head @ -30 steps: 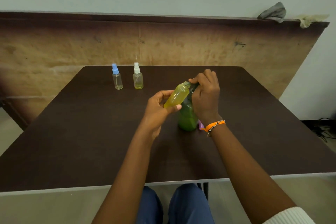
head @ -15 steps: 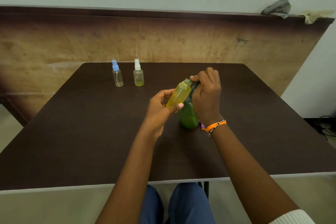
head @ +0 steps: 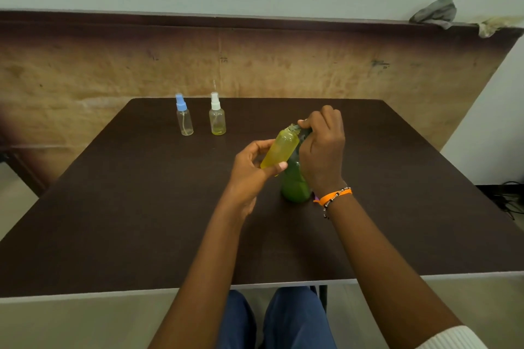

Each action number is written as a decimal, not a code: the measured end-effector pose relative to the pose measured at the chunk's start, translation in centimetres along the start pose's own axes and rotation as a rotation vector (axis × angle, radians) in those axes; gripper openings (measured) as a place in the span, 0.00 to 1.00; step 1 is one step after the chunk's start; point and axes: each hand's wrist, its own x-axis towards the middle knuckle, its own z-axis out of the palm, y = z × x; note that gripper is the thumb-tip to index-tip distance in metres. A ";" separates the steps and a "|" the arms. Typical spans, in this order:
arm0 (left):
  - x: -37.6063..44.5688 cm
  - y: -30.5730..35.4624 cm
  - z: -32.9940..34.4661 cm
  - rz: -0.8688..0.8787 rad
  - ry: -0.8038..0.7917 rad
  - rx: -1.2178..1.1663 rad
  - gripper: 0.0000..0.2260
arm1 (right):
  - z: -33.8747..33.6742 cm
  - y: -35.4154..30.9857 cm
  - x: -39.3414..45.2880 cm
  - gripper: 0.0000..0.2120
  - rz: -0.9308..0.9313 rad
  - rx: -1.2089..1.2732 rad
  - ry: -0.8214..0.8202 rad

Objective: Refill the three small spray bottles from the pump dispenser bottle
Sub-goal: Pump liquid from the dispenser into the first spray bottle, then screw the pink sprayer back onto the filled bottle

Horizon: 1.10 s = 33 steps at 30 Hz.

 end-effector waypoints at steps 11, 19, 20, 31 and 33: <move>-0.3 -0.6 0.2 -0.016 -0.003 -0.019 0.15 | -0.6 -0.9 -0.6 0.14 0.012 -0.038 -0.008; -0.9 -1.4 -0.1 0.008 -0.018 0.041 0.17 | -2.2 -1.7 -1.1 0.21 0.158 0.065 -0.044; -1.0 -1.4 -0.2 0.013 -0.013 0.039 0.17 | -2.5 -2.0 -1.1 0.22 0.175 0.077 -0.032; -3.1 -3.2 -1.4 0.030 0.030 0.136 0.17 | -6.0 0.7 -6.2 0.17 0.641 -0.031 -0.044; -3.6 -3.8 -1.5 0.029 0.051 0.145 0.17 | -6.1 1.3 -7.3 0.14 0.723 -0.058 -0.190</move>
